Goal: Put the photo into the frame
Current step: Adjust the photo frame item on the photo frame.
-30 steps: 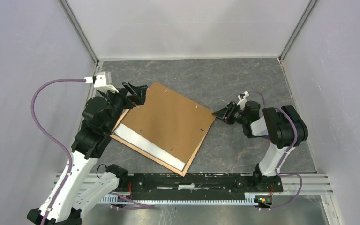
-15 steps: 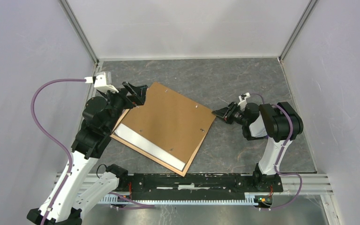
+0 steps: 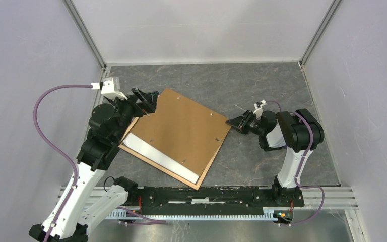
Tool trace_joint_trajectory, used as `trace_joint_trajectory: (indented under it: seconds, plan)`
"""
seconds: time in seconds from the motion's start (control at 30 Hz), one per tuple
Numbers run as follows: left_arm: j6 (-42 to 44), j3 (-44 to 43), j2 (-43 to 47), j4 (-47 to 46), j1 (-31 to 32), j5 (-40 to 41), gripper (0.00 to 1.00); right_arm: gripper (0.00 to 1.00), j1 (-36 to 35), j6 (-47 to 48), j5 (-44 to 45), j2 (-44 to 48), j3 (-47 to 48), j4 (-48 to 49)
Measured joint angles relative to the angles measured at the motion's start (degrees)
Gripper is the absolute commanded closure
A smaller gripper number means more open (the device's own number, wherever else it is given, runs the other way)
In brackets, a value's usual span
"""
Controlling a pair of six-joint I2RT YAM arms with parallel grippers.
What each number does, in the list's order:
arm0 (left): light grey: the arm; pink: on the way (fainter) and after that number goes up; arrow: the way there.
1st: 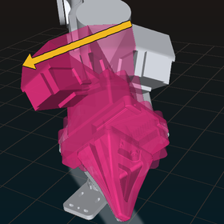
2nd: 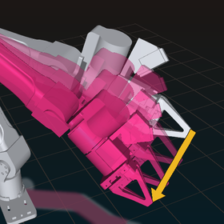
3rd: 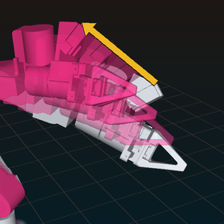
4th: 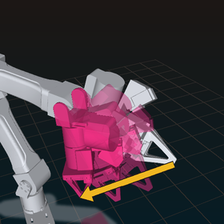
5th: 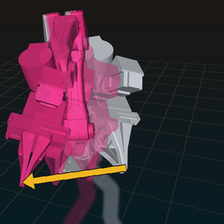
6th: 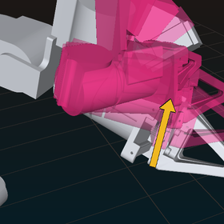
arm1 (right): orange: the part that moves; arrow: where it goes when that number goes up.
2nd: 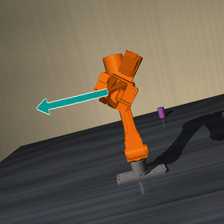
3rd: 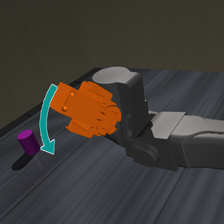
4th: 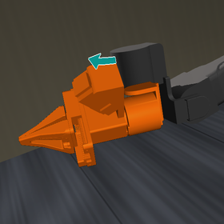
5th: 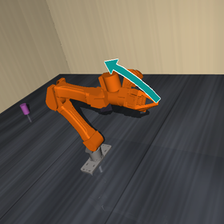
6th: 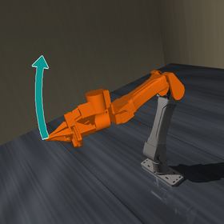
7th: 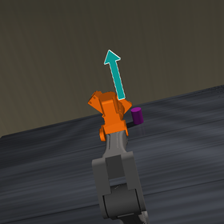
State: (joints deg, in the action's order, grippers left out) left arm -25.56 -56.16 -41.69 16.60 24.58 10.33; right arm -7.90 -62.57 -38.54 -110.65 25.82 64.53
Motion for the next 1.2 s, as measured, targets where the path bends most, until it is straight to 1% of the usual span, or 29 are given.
trace_joint_trajectory:
  seconds: [0.13, 0.2, 0.33, 0.53, 0.7, 0.83, 0.93, 1.2]
  plan:
    - [0.0, 0.0, 0.0, 0.0, 0.0, 0.0, 0.00, 0.85, -0.1, -0.2, -0.1, 0.0, 0.8, -0.9]
    - [0.0, 0.0, 0.0, 0.0, 0.0, 0.0, 0.00, 1.00, -0.1, -0.5, -0.5, 0.2, 1.4, -1.5]
    - [0.0, 0.0, 0.0, 0.0, 0.0, 0.0, 0.00, 1.00, -0.1, -3.5, -1.9, 2.2, 2.3, -1.6]
    - [0.0, 0.0, 0.0, 0.0, 0.0, 0.0, 0.00, 1.00, -0.1, -12.5, -4.5, 4.3, 2.3, 3.5]
    - [0.0, 0.0, 0.0, 0.0, 0.0, 0.0, 0.00, 1.00, 0.0, -15.2, -6.0, 5.7, 3.0, 2.3]
    - [0.0, 0.0, 0.0, 0.0, 0.0, 0.0, 0.00, 1.00, -0.1, -19.0, -7.1, 5.7, 2.9, 2.9]
    - [0.0, 0.0, 0.0, 0.0, 0.0, 0.0, 0.00, 1.00, -0.3, -22.3, -8.2, 5.6, 2.6, 5.2]
    - [0.0, 0.0, 0.0, 0.0, 0.0, 0.0, 0.00, 1.00, -2.6, -26.7, -11.3, 3.1, 1.7, 8.8]
